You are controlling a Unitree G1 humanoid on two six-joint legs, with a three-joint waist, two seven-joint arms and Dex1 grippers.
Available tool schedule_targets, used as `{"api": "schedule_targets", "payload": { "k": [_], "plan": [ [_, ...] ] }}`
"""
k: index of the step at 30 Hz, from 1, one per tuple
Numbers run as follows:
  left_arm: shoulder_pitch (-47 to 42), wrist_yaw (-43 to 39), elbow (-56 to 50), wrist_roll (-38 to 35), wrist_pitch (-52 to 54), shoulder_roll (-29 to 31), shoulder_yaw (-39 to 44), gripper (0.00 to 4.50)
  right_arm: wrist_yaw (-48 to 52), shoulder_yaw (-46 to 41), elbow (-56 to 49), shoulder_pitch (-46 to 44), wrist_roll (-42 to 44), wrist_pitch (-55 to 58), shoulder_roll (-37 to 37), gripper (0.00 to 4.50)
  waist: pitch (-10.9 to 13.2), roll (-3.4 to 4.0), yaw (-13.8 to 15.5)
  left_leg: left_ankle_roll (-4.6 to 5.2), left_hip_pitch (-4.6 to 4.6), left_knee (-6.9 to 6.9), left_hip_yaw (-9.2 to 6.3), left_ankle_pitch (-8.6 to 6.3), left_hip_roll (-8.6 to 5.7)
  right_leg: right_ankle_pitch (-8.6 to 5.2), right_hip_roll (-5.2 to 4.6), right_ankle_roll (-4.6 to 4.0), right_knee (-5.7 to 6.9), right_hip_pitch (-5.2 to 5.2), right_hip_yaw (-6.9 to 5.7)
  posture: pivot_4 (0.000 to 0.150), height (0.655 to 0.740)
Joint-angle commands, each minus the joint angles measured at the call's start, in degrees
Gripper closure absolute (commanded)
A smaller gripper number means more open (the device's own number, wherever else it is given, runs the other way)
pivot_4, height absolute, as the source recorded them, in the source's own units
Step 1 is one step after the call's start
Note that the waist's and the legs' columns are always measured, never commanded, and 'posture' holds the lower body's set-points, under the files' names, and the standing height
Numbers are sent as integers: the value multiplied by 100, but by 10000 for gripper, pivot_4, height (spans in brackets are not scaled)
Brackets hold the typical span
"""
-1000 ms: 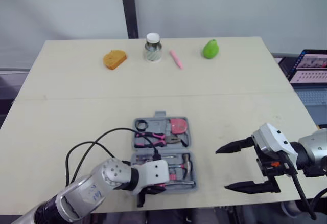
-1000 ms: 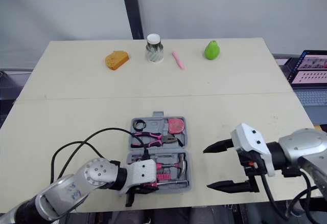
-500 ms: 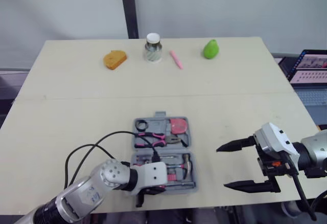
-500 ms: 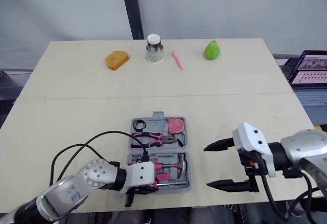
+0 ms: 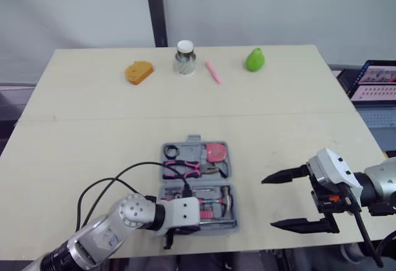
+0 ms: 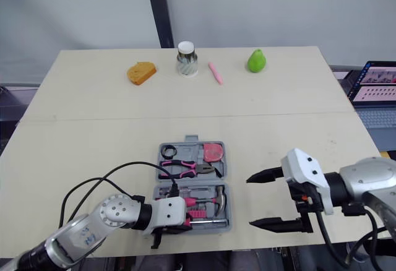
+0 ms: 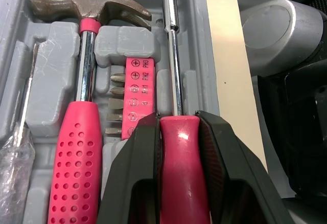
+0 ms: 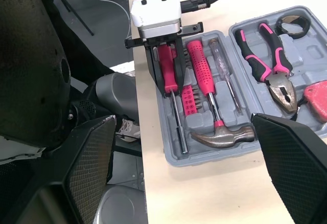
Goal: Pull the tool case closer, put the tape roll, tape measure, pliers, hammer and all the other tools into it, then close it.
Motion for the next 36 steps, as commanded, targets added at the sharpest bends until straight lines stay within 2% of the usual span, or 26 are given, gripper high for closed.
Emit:
{"api": "schedule_targets", "payload": {
  "k": [1,28,30,33,36],
  "plan": [
    [195,-142,185,119,-28,56,-91,39226,-52,-122,-155,-28,128,-11,40,0,0,0,-2,0,0,0,0,0,0,0,0,0,0,0,0,1500,7400],
    [340,-260,-28,223,73,-2,8,39226,-196,-108,-199,21,182,-4,69,0,0,0,-10,1,2,-2,0,-2,1,0,0,0,0,0,0,1500,7400],
    [312,-258,-21,225,82,-31,7,28706,-200,-103,-200,43,166,-21,80,0,-1,1,-10,2,2,-2,0,-2,1,0,0,0,0,0,0,1500,7400],
    [258,-279,-13,250,86,-73,14,17007,-212,-92,-209,60,148,-37,94,0,-2,1,2,2,2,-1,0,-2,0,0,0,0,-1,2,0,1500,7400],
    [186,-321,-30,241,154,-116,31,17007,-209,-102,-216,83,130,-48,108,0,-2,0,-3,7,2,0,2,-5,0,0,0,0,-2,3,1,1500,7400]
  ]
}}
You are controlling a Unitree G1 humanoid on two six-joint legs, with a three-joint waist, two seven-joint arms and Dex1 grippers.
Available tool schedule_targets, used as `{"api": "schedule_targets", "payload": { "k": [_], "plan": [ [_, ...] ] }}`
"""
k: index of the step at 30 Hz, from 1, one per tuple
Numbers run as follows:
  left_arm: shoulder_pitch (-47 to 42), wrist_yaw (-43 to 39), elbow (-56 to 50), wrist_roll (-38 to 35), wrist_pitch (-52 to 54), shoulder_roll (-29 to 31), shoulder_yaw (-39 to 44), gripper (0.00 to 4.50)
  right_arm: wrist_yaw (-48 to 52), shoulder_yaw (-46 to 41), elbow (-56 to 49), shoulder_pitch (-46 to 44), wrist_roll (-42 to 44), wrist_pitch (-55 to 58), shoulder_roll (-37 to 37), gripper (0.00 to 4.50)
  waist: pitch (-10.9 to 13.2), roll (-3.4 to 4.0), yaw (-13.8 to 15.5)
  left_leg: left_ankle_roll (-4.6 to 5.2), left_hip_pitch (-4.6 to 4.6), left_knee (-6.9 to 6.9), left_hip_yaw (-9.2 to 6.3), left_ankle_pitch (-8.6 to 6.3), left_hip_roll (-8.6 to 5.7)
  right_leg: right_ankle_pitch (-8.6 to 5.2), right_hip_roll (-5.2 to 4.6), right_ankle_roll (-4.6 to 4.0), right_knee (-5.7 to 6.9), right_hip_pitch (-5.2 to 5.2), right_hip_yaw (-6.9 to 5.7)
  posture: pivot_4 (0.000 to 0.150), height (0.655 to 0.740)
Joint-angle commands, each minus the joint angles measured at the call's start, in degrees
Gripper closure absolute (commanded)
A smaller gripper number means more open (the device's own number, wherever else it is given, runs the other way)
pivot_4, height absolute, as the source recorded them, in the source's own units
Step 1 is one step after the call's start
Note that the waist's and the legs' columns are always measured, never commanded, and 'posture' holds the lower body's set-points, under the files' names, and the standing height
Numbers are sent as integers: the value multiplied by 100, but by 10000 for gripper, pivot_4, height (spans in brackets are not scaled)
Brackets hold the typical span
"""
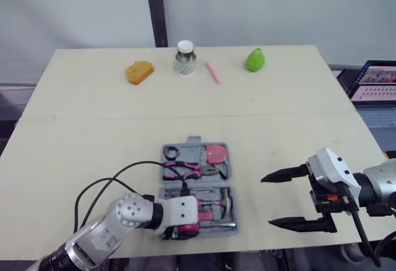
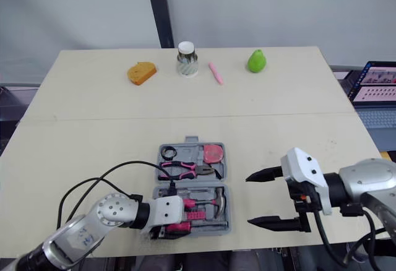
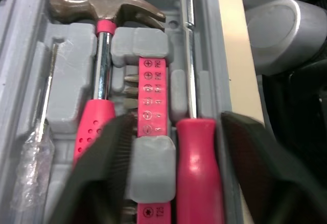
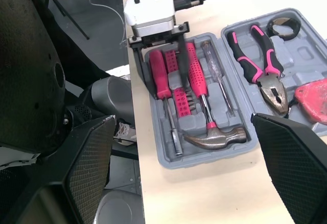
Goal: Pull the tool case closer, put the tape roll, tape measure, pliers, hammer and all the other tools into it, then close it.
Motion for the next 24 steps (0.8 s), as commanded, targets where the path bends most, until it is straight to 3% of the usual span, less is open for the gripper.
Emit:
{"api": "schedule_targets", "payload": {
  "k": [1,10,19,24],
  "plan": [
    [20,-127,13,56,161,-17,-156,17007,-37,-107,-140,31,59,-56,65,0,0,0,2,0,0,0,0,0,0,0,0,0,0,0,0,1500,7400],
    [-132,-276,-427,-368,588,-101,195,17007,-34,-107,-103,-5,42,-73,83,0,0,-1,-5,0,0,4,0,0,1,0,0,0,2,0,0,1500,7400],
    [261,-862,-858,-2013,670,43,2042,17007,-59,-169,-43,-89,124,-8,91,0,0,-1,-10,0,-1,5,-2,0,2,0,0,0,2,0,0,1500,7400],
    [332,-1356,-335,-2223,220,436,2431,17007,-86,-133,9,-176,105,-21,103,0,0,0,-5,-1,-2,8,-1,-1,1,0,0,0,0,0,0,1500,7400]
  ]
}}
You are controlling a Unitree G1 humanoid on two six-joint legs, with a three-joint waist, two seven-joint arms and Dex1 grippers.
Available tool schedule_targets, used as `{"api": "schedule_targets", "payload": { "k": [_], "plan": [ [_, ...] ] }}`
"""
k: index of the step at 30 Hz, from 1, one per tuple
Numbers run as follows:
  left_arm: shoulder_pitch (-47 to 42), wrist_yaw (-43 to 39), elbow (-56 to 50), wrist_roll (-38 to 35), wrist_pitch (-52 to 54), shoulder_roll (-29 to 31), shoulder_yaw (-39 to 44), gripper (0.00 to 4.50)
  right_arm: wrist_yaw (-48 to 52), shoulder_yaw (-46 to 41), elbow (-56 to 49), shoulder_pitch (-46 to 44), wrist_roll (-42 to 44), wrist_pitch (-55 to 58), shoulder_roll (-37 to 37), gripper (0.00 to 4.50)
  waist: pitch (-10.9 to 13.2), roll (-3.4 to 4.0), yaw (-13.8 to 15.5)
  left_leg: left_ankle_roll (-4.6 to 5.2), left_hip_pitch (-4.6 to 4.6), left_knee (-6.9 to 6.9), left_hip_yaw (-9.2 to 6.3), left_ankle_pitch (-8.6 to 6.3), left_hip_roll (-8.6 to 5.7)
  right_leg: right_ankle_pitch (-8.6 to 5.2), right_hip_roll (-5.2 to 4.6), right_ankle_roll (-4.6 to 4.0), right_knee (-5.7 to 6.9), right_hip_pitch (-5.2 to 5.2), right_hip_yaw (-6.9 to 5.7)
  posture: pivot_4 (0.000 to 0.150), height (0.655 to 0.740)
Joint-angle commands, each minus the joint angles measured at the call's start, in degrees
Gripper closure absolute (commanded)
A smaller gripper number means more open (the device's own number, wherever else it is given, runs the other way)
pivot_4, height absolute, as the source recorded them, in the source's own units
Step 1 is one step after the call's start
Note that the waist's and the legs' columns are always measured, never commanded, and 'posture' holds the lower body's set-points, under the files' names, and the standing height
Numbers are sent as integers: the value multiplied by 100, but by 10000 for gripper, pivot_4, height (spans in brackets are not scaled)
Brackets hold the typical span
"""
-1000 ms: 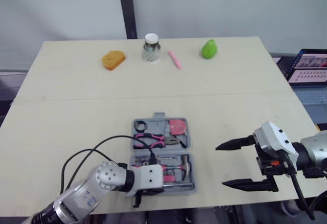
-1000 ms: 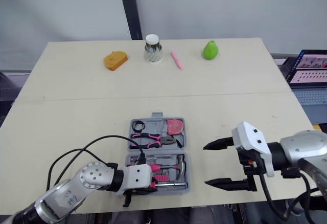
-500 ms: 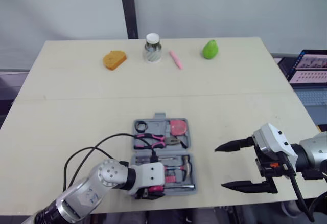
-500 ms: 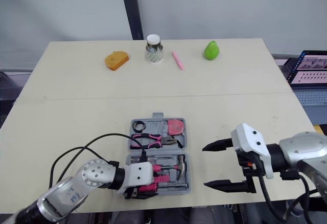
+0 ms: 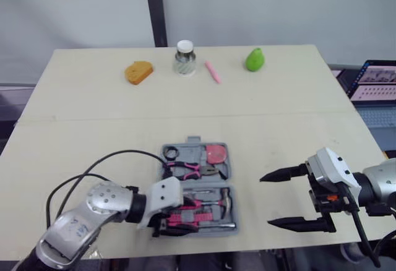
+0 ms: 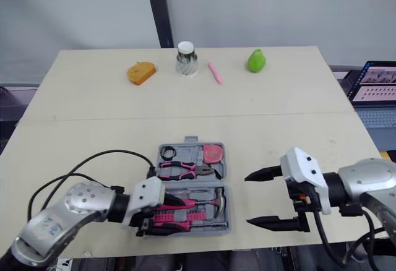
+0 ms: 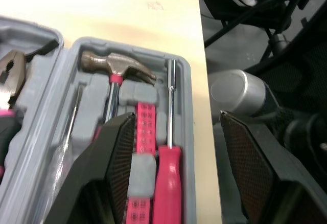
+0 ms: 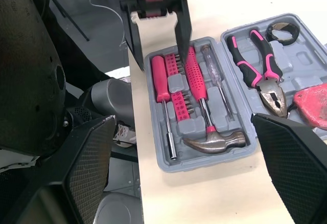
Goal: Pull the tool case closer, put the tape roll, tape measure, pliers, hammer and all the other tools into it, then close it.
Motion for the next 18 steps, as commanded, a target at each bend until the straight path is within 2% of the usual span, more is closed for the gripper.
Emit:
{"api": "schedule_targets", "payload": {
  "k": [1,4,8,18],
  "plan": [
    [54,-257,222,-120,-371,145,167,17007,-79,-128,0,-99,93,-23,59,0,0,0,-6,0,0,0,1,0,0,0,0,0,-1,0,0,1500,7400],
    [278,-43,225,-266,-560,-132,280,25287,-130,-130,-34,-107,102,-4,85,0,0,0,-12,-3,0,-1,2,-7,0,0,0,0,-1,0,0,1500,7400],
    [606,85,296,-234,-833,-388,189,44551,-215,-110,-95,-89,112,26,120,0,1,-1,-12,-1,-1,2,3,-13,1,1,0,1,-1,0,1,1500,7400],
    [958,75,444,280,-1302,-113,-262,44551,-284,-97,-152,-28,115,80,143,0,1,-1,-8,-1,0,13,4,-18,1,0,1,1,-2,-1,5,1500,7400]
  ]
}}
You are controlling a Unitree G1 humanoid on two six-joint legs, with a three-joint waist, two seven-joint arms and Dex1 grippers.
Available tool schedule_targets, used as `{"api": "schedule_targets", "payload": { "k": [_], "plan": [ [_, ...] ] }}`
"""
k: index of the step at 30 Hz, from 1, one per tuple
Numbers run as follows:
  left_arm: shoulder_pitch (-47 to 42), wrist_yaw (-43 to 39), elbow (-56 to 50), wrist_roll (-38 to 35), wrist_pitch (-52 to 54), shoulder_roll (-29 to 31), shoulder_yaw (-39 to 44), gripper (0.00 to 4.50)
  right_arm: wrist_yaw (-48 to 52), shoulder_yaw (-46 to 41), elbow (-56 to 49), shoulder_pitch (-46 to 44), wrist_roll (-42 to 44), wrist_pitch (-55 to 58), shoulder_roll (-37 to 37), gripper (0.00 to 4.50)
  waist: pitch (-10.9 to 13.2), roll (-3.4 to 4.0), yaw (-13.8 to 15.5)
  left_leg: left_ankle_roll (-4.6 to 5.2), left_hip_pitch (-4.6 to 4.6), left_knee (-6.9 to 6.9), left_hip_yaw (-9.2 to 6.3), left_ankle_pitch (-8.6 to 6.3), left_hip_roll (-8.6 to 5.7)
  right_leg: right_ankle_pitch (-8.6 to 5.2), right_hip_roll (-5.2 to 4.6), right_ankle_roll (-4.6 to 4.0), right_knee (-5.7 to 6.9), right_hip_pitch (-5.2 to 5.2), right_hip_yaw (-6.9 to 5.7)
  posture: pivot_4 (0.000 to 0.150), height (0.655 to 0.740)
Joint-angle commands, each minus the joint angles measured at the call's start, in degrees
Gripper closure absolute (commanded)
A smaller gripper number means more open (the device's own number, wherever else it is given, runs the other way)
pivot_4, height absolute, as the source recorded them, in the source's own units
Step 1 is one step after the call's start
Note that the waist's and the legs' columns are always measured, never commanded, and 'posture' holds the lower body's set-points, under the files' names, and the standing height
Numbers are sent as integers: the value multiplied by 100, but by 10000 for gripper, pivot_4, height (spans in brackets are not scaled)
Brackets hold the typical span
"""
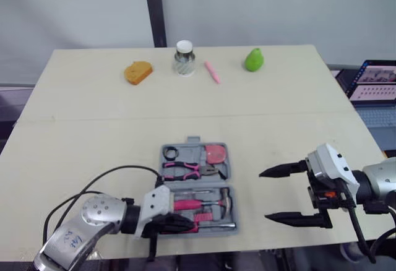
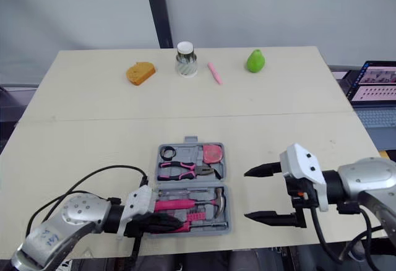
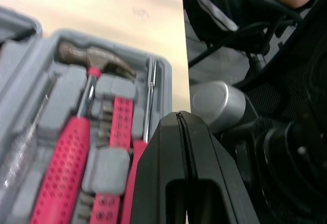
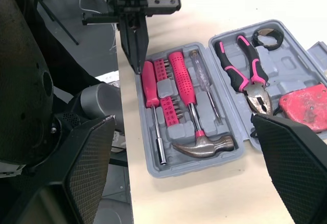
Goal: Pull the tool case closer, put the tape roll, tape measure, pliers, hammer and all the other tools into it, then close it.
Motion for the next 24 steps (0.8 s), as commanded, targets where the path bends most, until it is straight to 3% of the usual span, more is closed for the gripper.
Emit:
{"api": "schedule_targets", "payload": {
  "k": [1,18,24],
  "plan": [
    [75,25,-19,191,-218,84,-91,44551,-66,-98,-150,20,103,-11,46,0,0,0,-1,1,0,0,1,0,0,0,0,0,0,0,0,1500,7400],
    [-207,157,15,512,-5,92,-475,44551,-119,-185,-219,118,185,36,25,0,0,0,-3,2,0,0,3,-2,1,0,0,0,0,0,1,1500,7400],
    [141,421,-295,753,30,171,-672,44551,-126,-212,-229,138,197,31,18,0,0,0,-6,2,0,0,4,-3,1,0,0,0,1,0,1,1500,7400]
  ]
}}
